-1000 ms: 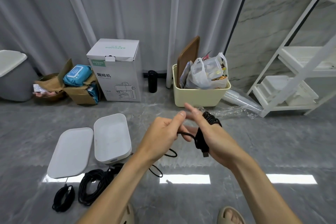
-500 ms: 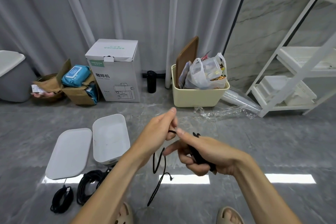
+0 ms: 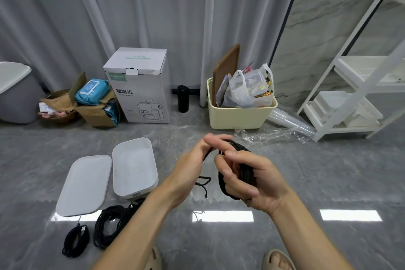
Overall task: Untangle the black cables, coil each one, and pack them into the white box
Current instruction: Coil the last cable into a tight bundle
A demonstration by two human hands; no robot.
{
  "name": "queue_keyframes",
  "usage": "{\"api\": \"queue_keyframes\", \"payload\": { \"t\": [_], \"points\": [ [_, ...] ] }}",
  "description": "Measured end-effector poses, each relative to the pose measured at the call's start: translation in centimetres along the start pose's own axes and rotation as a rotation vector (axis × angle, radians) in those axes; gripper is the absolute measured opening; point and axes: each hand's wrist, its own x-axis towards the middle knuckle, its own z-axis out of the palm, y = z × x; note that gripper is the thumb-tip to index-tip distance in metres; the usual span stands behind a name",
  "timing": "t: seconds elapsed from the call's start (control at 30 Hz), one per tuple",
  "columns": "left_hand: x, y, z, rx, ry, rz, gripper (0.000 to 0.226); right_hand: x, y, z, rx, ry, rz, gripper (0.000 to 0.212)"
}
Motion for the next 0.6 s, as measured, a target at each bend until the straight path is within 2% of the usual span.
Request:
{"api": "queue_keyframes", "payload": {
  "t": [0.17, 0.3, 0.47, 0.6],
  "points": [
    [-0.1, 0.1, 0.4, 0.104, -0.025, 0.058, 0.039, 0.2, 0.2, -0.3, 0.022, 0.012, -0.036, 0.045],
    [0.5, -0.9, 0.2, 0.22, 0.018, 0.015, 0.027, 0.4, 0.1, -0.4, 0.079, -0.035, -0.098, 0.043],
    [1.0, -3.2, -0.3, 0.679, 0.063, -0.115, 0.023, 0.2, -0.8, -0.5, 0.199, -0.083, -0.178, 0.046],
    [1.1, -3.4, -0.5, 0.629, 0.125, -0.136, 0.032, -0.1, -1.2, -0.7, 0.219, -0.074, -0.218, 0.046]
  ]
}}
